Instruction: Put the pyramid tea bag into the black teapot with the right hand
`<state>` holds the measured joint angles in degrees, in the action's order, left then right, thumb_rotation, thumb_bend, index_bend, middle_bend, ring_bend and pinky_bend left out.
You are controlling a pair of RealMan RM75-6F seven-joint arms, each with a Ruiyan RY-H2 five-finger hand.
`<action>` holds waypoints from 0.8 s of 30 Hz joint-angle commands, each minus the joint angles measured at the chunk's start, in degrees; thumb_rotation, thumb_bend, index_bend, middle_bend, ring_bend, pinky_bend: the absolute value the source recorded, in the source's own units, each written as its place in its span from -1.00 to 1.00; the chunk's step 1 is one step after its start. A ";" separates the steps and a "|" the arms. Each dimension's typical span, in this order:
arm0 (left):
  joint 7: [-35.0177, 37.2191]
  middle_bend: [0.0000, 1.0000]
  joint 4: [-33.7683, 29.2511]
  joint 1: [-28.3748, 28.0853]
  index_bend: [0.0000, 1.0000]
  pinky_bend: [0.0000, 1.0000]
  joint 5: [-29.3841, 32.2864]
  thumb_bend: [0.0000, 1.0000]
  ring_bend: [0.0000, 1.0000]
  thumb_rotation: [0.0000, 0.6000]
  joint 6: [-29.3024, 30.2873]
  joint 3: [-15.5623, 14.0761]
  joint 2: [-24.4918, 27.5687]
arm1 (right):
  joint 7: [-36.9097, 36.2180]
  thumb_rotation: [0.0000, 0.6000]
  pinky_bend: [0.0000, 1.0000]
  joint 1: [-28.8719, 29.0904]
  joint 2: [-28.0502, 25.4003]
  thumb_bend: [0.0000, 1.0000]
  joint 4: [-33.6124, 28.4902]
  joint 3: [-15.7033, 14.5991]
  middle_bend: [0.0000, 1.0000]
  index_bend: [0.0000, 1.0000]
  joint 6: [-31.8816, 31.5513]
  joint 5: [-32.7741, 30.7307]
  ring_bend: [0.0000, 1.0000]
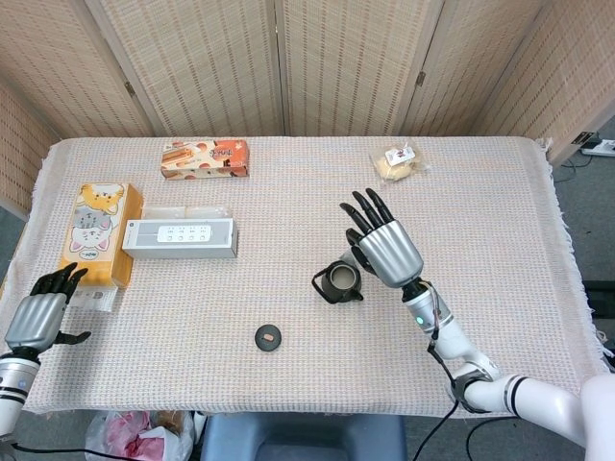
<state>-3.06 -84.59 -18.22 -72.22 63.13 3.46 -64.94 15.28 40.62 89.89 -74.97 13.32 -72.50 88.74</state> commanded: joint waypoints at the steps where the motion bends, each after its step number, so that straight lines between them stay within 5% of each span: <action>1: -0.10 -1.00 -0.13 0.07 -1.00 -0.79 -0.13 -0.72 -1.00 1.00 0.19 -0.03 0.01 | 0.27 1.00 -1.00 0.17 -0.17 -0.13 -0.61 -0.02 -0.65 0.38 -0.37 0.33 -1.00; 24: 0.72 -1.00 -1.18 1.07 -1.00 -0.79 -1.29 -0.72 -1.00 1.00 1.96 -0.19 0.78 | 4.41 1.00 -1.00 -0.46 0.09 -0.13 -3.50 -4.62 -0.65 0.38 -0.46 3.53 -1.00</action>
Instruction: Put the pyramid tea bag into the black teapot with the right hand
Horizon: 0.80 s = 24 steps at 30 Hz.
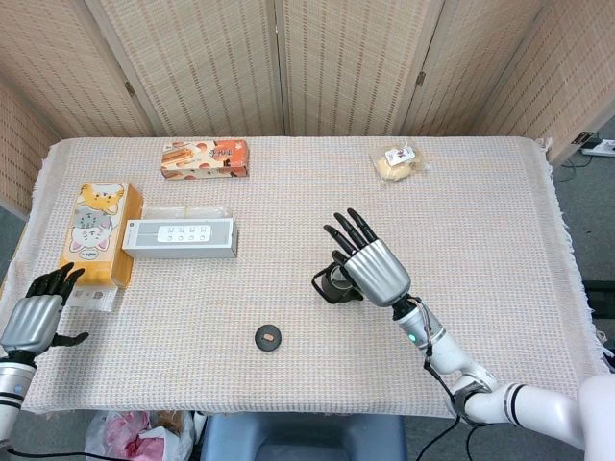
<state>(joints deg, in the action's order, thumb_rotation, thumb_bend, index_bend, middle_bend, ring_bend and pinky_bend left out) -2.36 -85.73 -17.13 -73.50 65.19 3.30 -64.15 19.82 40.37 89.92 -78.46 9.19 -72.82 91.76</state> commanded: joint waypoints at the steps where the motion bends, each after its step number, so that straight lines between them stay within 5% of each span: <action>1: 0.03 -1.00 -0.08 -0.03 -1.00 -0.79 -0.05 -0.72 -1.00 1.00 -0.09 -0.02 0.01 | -0.19 1.00 -1.00 -0.25 0.08 -0.13 -0.11 -0.67 -0.65 0.38 -0.25 0.78 -1.00; 12: 0.60 -1.00 -0.54 0.60 -1.00 -0.79 -1.32 -0.72 -1.00 1.00 1.35 -0.19 0.43 | 0.69 1.00 -1.00 -1.55 0.28 -0.13 -0.60 -3.03 -0.65 0.38 -0.89 2.69 -1.00; 24: -1.90 -1.00 0.24 -0.24 -1.00 -0.79 0.52 -0.72 -1.00 1.00 -0.33 0.21 -0.83 | -9.14 1.00 -1.00 -7.05 -1.13 -0.14 3.28 -7.13 -0.65 0.38 -3.77 2.28 -1.00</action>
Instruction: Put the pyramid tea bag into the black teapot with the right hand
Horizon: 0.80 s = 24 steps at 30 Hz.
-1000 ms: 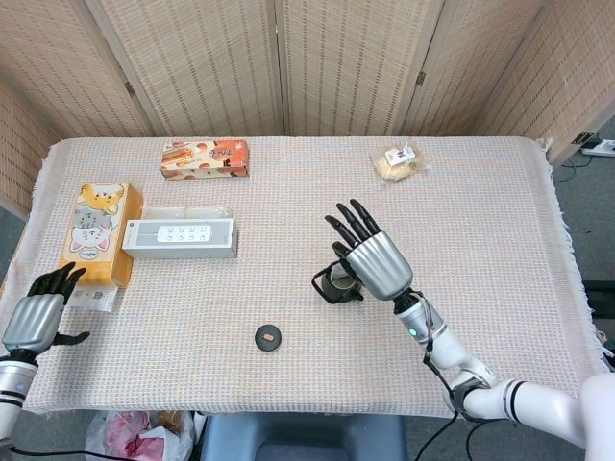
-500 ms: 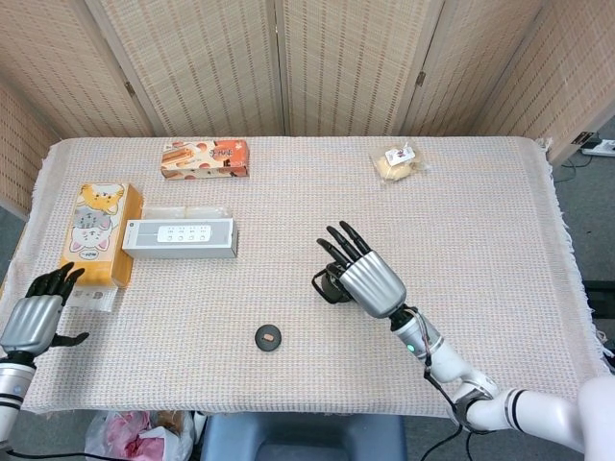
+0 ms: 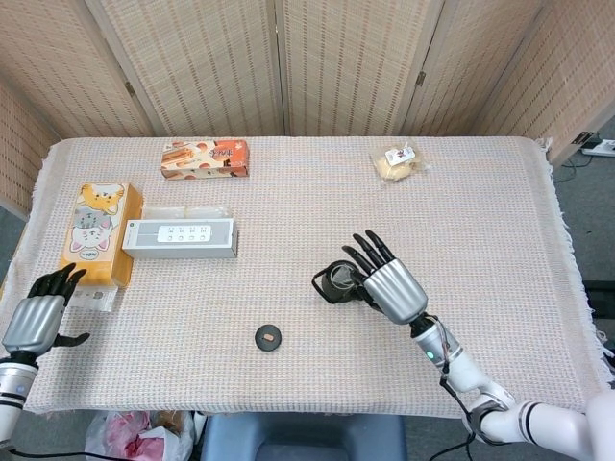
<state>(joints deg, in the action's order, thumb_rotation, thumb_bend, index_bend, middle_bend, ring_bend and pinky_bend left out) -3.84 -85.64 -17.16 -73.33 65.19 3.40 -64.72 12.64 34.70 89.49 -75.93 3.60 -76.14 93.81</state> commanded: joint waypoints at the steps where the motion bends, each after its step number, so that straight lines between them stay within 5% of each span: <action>1: -0.66 -1.00 0.18 -0.30 -1.00 -0.79 0.47 -0.72 -1.00 1.00 -0.45 0.14 -0.36 | -2.57 1.00 -1.00 -1.63 -0.81 -0.15 0.91 -1.95 -0.65 0.38 -0.35 0.35 -1.00; 9: -1.78 -1.00 0.33 -0.64 -1.00 -0.79 1.05 -0.72 -1.00 1.00 -0.83 0.28 -0.87 | -6.75 1.00 -1.00 -2.39 -2.36 -0.40 0.42 -5.38 -0.67 0.22 2.57 1.92 -1.00; 14: -1.91 -1.00 0.21 -0.43 -1.00 -0.79 1.14 -0.72 -1.00 1.00 -0.46 0.26 -0.84 | -5.44 1.00 -1.00 -1.81 -6.42 -0.62 -4.33 -7.63 -0.92 -0.80 8.31 1.22 -1.00; 16: -1.97 -1.00 0.14 -0.37 -1.00 -0.79 1.18 -0.72 -1.00 1.00 -0.38 0.25 -0.82 | -4.22 1.00 -1.00 -1.48 -7.97 -0.67 -6.32 -8.12 -0.99 -0.98 10.60 0.48 -1.00; 24: -3.29 -1.00 0.01 -0.09 -1.00 -0.79 1.63 -0.72 -1.00 1.00 0.58 0.47 -1.19 | -1.20 1.00 -1.00 -0.51 -16.13 -0.74 -16.30 -7.77 -1.00 -1.00 14.81 -1.71 -1.00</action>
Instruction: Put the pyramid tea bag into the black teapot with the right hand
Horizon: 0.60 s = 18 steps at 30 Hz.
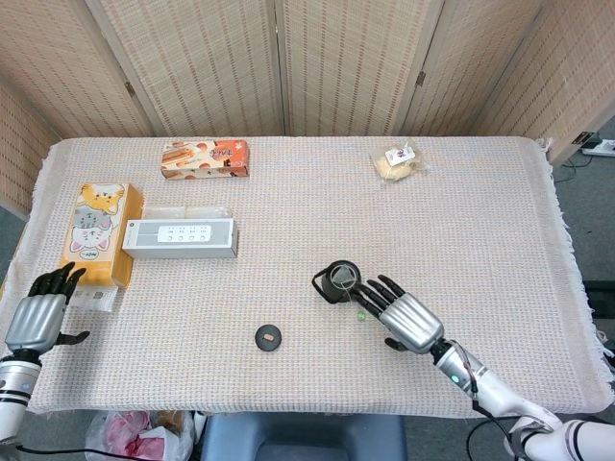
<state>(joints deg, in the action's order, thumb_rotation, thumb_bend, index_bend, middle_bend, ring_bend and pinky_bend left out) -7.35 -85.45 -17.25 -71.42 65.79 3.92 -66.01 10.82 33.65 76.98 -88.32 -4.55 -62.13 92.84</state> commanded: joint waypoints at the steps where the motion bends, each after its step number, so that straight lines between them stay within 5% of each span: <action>1: 0.21 -1.00 -0.23 -0.03 -1.00 -0.79 -0.41 -0.72 -1.00 1.00 -0.08 -0.10 0.12 | 0.84 1.00 -1.00 0.94 -5.31 -0.74 -5.61 1.06 -1.00 -1.00 1.29 -1.43 -1.00; 4: 0.14 -1.00 -0.23 -0.12 -1.00 -0.79 -0.59 -0.72 -1.00 1.00 -0.24 -0.20 0.08 | 3.21 1.00 -0.94 2.68 -9.29 -0.65 -9.23 3.17 -1.00 -1.00 4.14 -4.43 -0.98; 8: -0.13 -1.00 -0.26 -0.13 -1.00 -0.79 -0.51 -0.72 -1.00 1.00 -0.18 -0.18 -0.02 | 5.26 1.00 0.12 5.77 -14.40 -0.16 -14.05 6.95 -0.98 -1.00 9.67 -11.66 -0.14; 9: -0.15 -1.00 -0.25 -0.13 -1.00 -0.79 -0.45 -0.72 -1.00 1.00 -0.16 -0.15 -0.04 | 5.17 1.00 0.22 6.43 -15.40 -0.11 -14.84 7.77 -0.94 -1.00 10.69 -13.14 -0.07; 13: -0.24 -1.00 -0.11 -0.18 -1.00 -0.79 -0.13 -0.72 -1.00 1.00 -0.27 -0.01 -0.12 | 6.05 1.00 0.31 8.85 -18.77 0.17 -16.74 10.33 -0.64 -1.00 14.23 -18.82 0.04; 18: -0.35 -1.00 0.12 -0.42 -1.00 -0.79 0.17 -0.72 -1.00 1.00 -0.82 0.03 -0.32 | 8.34 1.00 0.54 12.78 -21.00 0.88 -16.85 11.44 -0.61 -1.00 20.80 -26.66 0.34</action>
<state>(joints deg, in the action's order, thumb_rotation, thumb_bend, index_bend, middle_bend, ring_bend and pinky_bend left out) -7.68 -85.35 -17.64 -71.27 65.00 3.95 -66.30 17.78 44.16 57.33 -104.72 5.93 -44.49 69.40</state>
